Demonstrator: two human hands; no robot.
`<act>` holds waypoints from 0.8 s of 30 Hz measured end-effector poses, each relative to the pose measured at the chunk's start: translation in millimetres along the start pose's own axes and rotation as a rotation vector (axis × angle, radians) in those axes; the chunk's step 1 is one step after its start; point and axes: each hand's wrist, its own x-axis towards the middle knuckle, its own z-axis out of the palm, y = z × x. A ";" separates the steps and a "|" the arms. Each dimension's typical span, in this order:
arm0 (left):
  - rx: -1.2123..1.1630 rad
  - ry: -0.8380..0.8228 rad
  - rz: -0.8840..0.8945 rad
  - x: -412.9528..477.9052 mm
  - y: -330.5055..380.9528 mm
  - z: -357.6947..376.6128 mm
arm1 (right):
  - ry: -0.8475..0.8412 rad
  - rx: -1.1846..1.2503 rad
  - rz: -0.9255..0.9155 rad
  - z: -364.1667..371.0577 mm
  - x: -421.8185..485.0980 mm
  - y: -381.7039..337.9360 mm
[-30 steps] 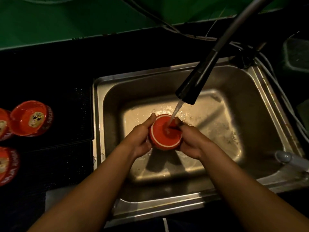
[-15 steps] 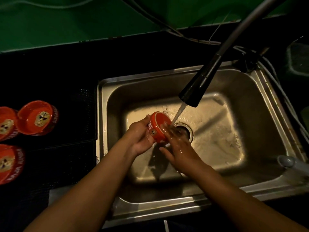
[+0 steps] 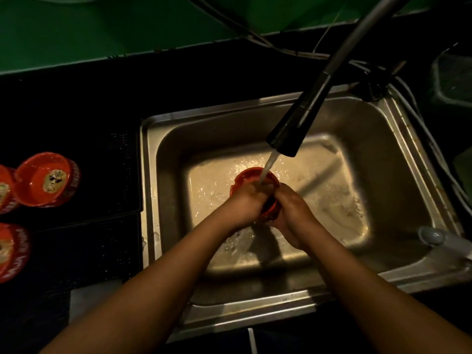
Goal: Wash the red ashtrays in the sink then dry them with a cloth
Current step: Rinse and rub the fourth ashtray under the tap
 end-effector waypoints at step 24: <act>0.022 0.256 0.304 0.0 -32.2 -28.3 | -0.062 0.338 0.540 3.2 0.2 -5.4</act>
